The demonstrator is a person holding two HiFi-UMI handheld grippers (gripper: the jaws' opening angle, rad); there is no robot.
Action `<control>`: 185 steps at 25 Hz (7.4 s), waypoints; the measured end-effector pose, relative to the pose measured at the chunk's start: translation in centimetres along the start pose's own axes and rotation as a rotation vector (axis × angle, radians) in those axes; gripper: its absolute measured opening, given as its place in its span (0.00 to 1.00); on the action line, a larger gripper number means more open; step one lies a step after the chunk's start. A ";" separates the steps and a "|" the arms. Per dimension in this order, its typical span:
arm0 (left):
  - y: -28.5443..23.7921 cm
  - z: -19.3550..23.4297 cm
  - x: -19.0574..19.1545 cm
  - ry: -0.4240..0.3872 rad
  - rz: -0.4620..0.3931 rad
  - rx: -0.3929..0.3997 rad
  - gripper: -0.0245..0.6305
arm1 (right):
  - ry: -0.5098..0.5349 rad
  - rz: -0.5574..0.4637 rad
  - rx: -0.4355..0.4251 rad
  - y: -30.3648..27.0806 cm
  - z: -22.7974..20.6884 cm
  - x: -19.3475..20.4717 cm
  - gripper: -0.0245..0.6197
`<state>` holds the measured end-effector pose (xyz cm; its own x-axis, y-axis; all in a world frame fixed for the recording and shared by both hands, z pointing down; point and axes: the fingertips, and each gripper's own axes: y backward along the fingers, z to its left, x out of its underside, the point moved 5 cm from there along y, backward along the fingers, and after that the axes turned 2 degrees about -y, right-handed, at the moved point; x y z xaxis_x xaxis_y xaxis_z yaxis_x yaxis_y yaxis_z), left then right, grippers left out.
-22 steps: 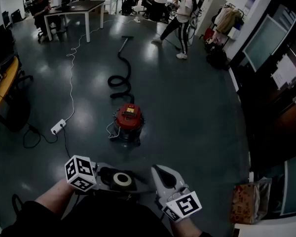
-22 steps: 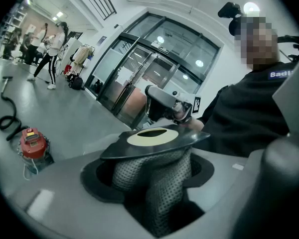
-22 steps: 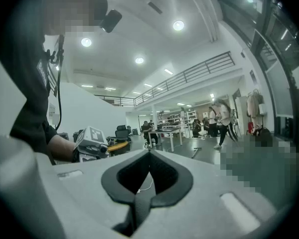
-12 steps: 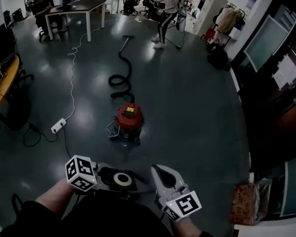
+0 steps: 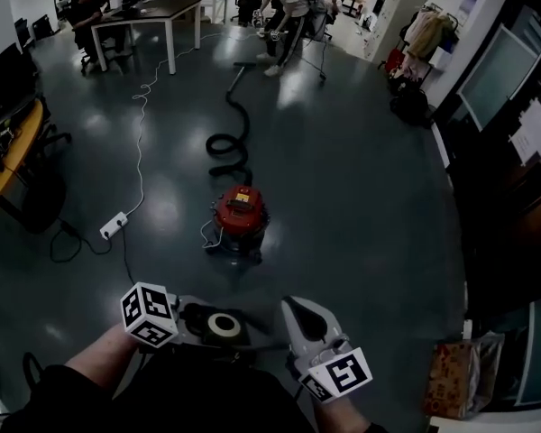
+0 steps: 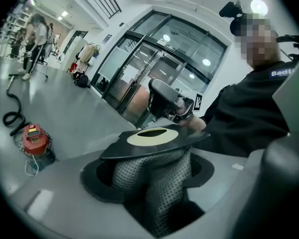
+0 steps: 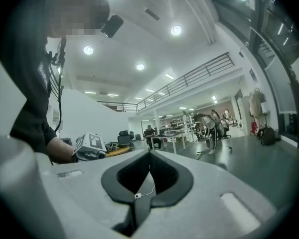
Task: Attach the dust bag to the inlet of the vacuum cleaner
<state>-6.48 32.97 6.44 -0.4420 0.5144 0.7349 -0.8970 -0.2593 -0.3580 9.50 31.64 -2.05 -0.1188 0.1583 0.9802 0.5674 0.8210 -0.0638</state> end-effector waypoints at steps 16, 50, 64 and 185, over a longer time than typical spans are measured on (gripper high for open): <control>-3.4 1.7 -1.5 0.048 -0.020 -0.047 0.49 | -0.021 0.001 -0.007 0.2 -6.0 0.8 0.04; -1.7 25.8 -0.1 0.217 -0.007 0.191 0.48 | -0.060 0.138 0.140 -20.7 -17.5 7.4 0.04; -8.6 31.7 3.6 0.288 -0.029 0.135 0.48 | -0.103 0.180 0.058 -21.5 -25.3 16.1 0.04; -20.6 61.9 25.8 0.725 -0.219 0.410 0.48 | 0.457 0.244 -0.487 -45.0 -36.6 49.8 0.28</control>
<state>1.04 0.95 68.42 -0.2790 0.9463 0.1633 -0.9513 -0.2956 0.0876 7.92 -17.49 56.46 0.3513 -0.0275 0.9359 0.8465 0.4364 -0.3050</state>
